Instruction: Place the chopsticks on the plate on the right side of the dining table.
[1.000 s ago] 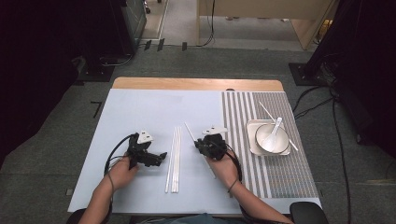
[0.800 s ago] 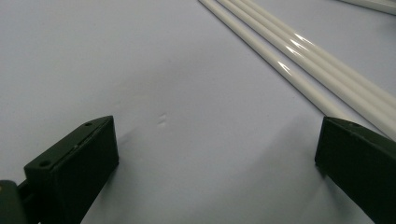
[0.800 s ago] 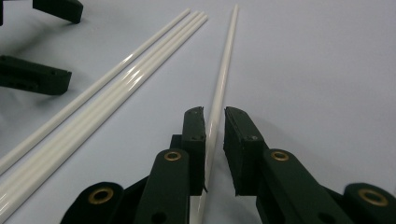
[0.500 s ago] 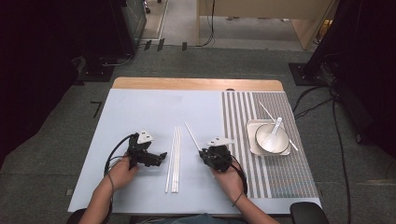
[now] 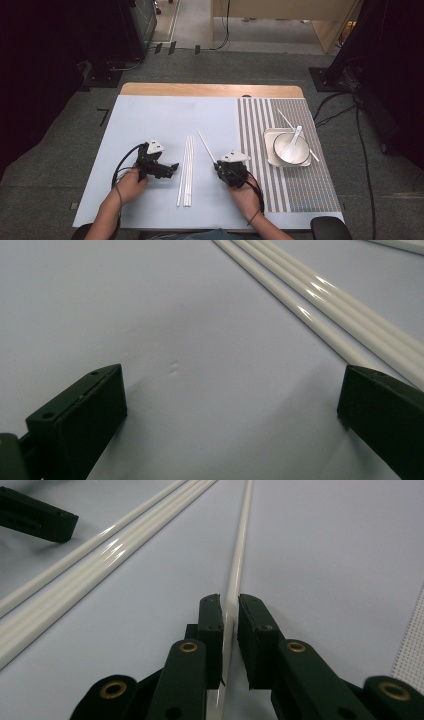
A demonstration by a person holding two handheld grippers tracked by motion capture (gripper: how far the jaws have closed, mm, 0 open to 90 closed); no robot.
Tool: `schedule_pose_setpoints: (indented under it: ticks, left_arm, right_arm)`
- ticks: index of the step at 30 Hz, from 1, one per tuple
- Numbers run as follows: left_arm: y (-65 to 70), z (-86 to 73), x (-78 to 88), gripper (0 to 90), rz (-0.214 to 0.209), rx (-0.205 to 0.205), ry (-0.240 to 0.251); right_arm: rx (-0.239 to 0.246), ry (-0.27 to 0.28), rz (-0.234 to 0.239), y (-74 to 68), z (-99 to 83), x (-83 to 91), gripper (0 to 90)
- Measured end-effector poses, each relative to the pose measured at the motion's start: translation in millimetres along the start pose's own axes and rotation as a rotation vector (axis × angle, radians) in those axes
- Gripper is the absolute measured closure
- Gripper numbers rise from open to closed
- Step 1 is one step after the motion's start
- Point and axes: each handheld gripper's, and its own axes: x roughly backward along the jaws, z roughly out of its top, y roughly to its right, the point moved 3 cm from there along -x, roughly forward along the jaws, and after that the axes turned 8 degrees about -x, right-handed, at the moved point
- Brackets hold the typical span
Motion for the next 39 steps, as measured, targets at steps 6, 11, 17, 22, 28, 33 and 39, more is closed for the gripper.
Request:
schedule_pose_setpoints:
  ticks: [6, 11, 17, 22, 28, 33, 39]
  left_arm:
    - [0.0, 0.0, 0.0, 0.0, 0.000, 0.000, 0.000]
    - [0.0, 0.1, -0.1, 0.0, 0.000, 0.000, 0.000]
    - [0.1, 0.1, -0.1, 0.0, -0.001, 0.003, 0.001]
    - [0.1, 0.1, -0.1, 0.0, -0.001, 0.003, 0.001]
    - [-0.1, 0.1, 0.0, 0.0, -0.001, 0.001, -0.001]
    - [0.0, 0.1, 0.0, 0.0, -0.001, 0.002, 0.000]
    - [-0.1, 0.1, 0.0, 0.0, -0.001, 0.001, -0.001]
  right_arm:
    - [0.014, 0.002, -0.016, -1.2, 0.0, -0.7, 83.0]
    - [0.014, 0.001, -0.013, -0.3, 0.9, -1.3, 83.7]
    - [-0.074, -0.007, 0.042, 8.3, 5.5, -4.0, 85.1]
    - [-0.114, -0.008, 0.081, 13.3, 8.1, -5.2, 85.2]
    - [-0.147, -0.010, 0.100, 17.7, 11.2, -6.5, 85.2]
    - [-0.167, -0.012, 0.117, 19.7, 13.6, -6.2, 85.2]
    - [-0.139, -0.011, 0.106, 22.2, 18.9, -4.3, 85.2]
